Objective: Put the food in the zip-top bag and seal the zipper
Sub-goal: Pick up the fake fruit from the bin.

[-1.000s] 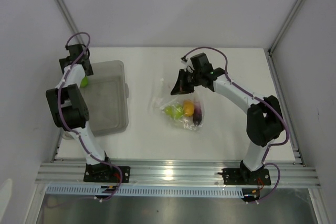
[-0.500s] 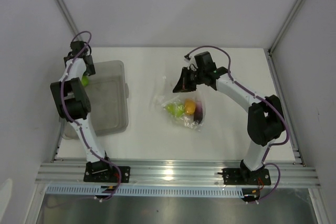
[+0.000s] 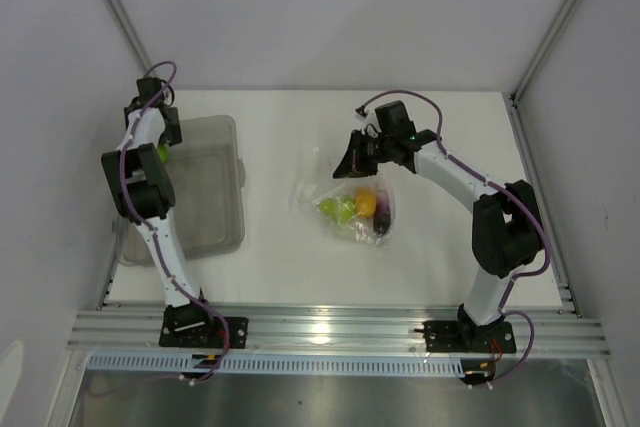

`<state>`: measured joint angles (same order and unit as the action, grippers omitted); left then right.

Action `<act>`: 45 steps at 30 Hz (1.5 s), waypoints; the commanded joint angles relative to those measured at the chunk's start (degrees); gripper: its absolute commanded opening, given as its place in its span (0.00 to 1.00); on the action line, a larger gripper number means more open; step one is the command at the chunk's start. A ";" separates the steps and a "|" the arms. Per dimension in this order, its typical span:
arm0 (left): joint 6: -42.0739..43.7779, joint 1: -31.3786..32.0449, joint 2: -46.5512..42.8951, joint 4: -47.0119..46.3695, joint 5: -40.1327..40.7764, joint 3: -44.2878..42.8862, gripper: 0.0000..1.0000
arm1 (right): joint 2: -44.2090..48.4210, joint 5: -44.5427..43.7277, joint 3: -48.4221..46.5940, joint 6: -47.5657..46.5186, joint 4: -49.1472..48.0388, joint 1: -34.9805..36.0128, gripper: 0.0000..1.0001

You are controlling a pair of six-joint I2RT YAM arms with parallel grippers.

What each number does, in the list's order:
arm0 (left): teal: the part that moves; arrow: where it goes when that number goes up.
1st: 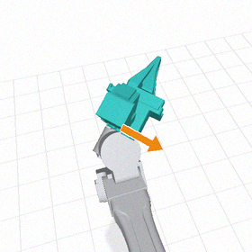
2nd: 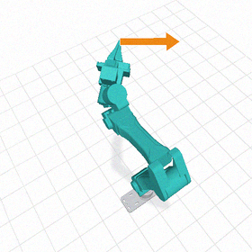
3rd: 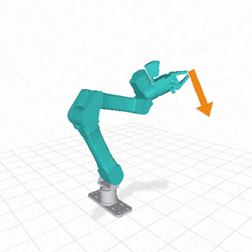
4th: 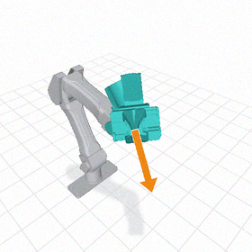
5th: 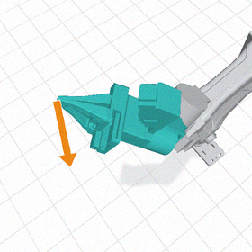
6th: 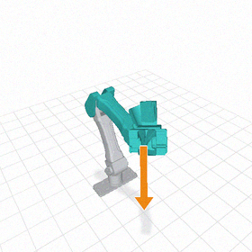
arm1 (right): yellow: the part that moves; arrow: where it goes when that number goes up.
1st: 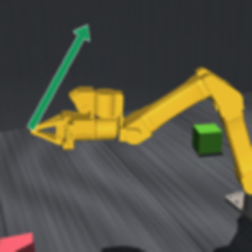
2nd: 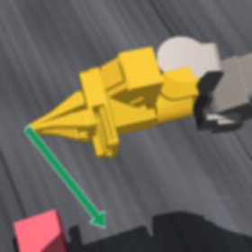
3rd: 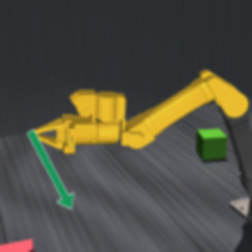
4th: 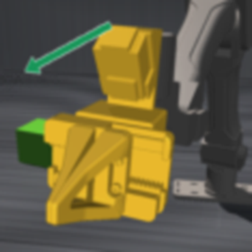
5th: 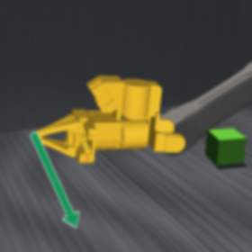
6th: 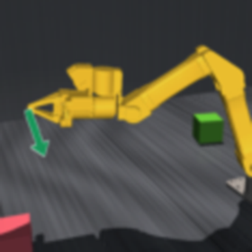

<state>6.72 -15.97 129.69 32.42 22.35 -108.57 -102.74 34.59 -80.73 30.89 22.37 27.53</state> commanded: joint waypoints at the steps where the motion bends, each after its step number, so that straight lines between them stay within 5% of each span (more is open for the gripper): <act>1: 1.72 -1.79 1.52 1.84 -0.02 -4.80 0.96 | 0.17 1.01 0.22 -1.36 -1.72 -0.72 0.00; 18: 2.86 -1.79 -0.49 -1.05 -0.82 2.66 0.79 | 0.52 1.27 0.13 -0.22 -2.77 -0.90 0.00; 24: 3.83 -1.79 1.09 -1.22 1.56 0.56 0.81 | 1.05 0.83 0.40 -0.75 -1.46 -0.90 0.00; 29: 2.34 -1.79 0.65 0.09 -1.43 -1.20 0.57 | 1.22 0.92 0.66 -0.84 -1.54 -1.25 0.00; 36: -3.45 -0.12 -5.31 -0.96 -8.10 3.44 0.50 | 1.22 1.28 0.31 0.83 -2.24 -1.34 0.00; 42: -9.79 5.05 -13.14 -2.90 -10.93 9.96 0.24 | 2.01 -1.10 -1.18 0.92 0.83 -0.99 0.00; 45: -10.84 8.22 -17.69 -2.98 -11.80 12.67 0.22 | 3.24 -3.29 -1.97 0.66 3.64 -0.46 0.00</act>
<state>-0.32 -11.68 119.59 31.11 13.15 -97.60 -102.65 33.61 -80.49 31.48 23.27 26.55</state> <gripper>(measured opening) 0.776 0.003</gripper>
